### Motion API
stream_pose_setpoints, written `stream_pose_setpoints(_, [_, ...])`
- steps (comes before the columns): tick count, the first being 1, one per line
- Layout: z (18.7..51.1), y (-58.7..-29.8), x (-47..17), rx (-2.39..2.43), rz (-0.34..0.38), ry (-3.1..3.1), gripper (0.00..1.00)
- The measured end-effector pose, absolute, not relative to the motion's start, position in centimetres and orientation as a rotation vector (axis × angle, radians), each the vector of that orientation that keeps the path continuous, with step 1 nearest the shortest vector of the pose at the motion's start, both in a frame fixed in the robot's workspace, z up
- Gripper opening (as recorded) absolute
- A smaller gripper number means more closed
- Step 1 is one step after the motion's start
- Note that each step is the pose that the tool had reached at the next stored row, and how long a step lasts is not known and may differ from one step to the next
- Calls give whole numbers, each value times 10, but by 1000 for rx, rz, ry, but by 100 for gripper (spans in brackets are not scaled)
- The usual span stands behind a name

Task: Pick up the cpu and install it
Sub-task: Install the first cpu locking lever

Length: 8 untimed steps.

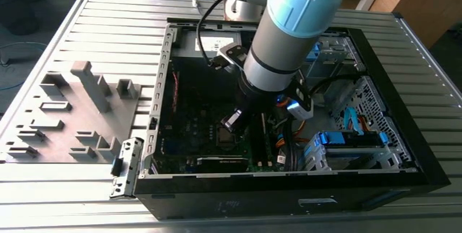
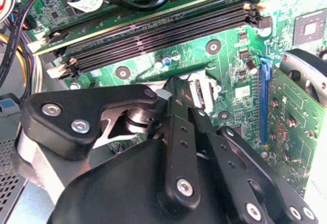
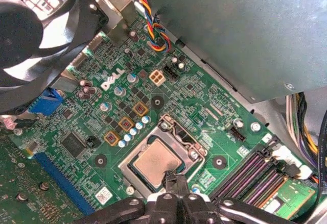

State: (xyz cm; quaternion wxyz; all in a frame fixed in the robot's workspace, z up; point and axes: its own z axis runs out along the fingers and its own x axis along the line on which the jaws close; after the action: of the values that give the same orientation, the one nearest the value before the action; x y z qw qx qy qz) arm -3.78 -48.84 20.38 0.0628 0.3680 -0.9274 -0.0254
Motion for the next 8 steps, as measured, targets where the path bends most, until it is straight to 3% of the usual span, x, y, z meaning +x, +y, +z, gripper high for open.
stream_pose_setpoints(8, [202,-488,-40,1116,-70,-2812,11])
